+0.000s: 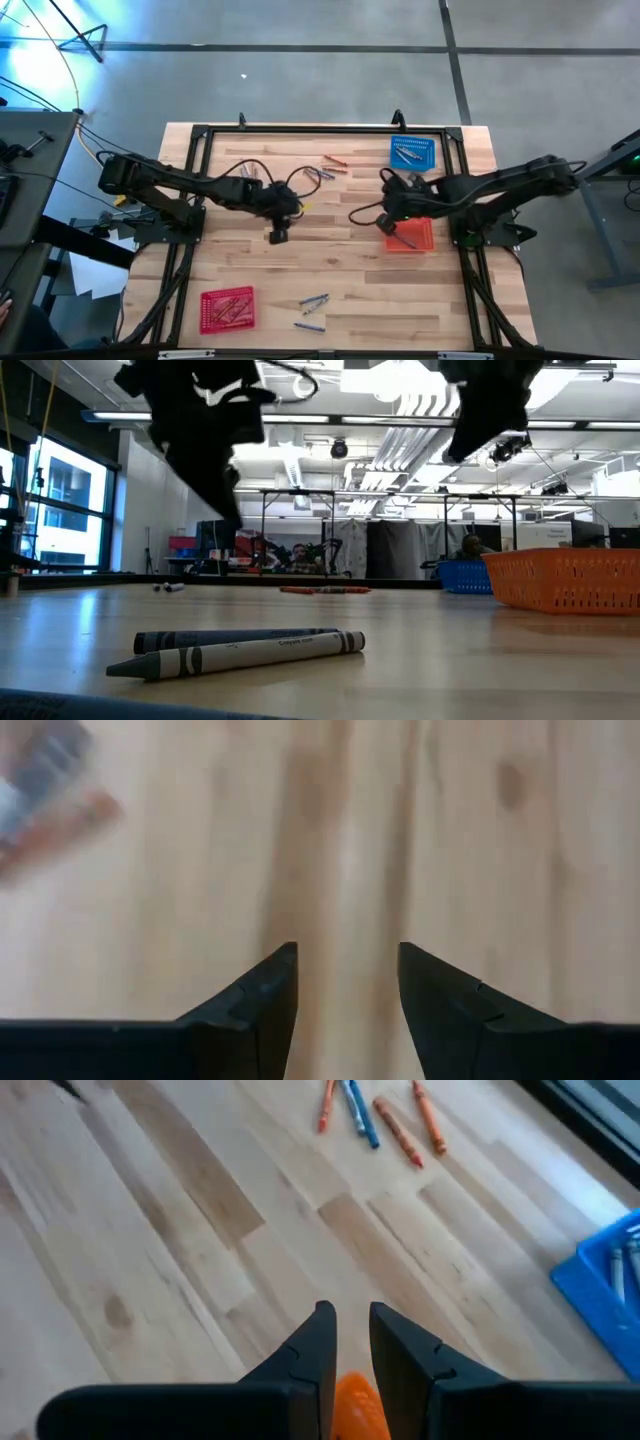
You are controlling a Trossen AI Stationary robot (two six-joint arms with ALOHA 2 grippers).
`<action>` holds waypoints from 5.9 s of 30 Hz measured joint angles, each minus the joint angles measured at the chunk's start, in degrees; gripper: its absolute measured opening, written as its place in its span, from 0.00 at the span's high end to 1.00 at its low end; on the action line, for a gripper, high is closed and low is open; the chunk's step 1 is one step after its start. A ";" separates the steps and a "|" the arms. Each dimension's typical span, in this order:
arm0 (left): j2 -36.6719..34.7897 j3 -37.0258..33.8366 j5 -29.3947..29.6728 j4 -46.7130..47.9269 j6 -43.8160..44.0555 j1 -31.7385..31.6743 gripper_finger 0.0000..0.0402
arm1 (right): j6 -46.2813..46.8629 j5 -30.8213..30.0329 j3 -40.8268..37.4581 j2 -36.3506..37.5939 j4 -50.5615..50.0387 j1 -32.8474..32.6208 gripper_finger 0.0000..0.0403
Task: Sort crayons
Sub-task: Put the blue crayon into the orange bin
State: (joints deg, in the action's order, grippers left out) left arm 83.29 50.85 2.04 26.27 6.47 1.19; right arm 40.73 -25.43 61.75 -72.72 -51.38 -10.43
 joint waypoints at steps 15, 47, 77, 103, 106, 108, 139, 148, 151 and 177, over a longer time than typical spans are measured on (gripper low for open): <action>1.49 0.02 -14.64 -5.99 4.41 12.78 0.61 | -4.94 14.53 -0.87 -14.12 16.12 -1.34 0.86; 26.55 20.31 -19.51 -3.10 6.56 20.90 0.61 | 5.32 14.94 -0.87 -18.34 24.91 -16.62 0.86; 28.38 23.50 0.04 -4.29 22.96 22.32 0.61 | 17.32 14.31 -0.87 -18.06 15.44 -32.27 0.86; 31.90 23.52 1.18 -5.03 29.05 27.88 0.61 | 19.88 13.39 -0.85 -18.04 12.13 -35.77 0.86; 32.37 23.50 1.24 -3.87 29.30 28.48 0.61 | 20.79 13.33 -0.85 -18.04 12.11 -36.00 0.86; 32.81 23.56 1.20 -4.08 29.30 28.78 0.61 | 20.85 13.35 -0.85 -18.04 12.11 -36.16 0.86; 34.37 23.43 3.08 -3.25 27.55 27.01 0.99 | 20.79 12.00 -0.81 -18.04 10.20 -36.23 0.86; 27.70 23.30 13.97 -3.45 24.85 24.11 1.00 | 19.37 7.78 -0.81 -17.59 6.87 -36.23 0.86; 25.14 23.28 18.10 -3.75 22.79 23.26 1.00 | 19.22 4.81 -0.82 -16.22 5.91 -36.23 0.86; 19.08 23.45 43.33 -44.95 -14.15 28.58 1.00 | -0.61 -44.82 -0.82 -11.59 23.83 -40.96 0.86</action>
State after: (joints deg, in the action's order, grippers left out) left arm 102.37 74.30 45.37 -18.68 -7.68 29.77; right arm 40.11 -70.24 60.93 -84.31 -27.55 -51.38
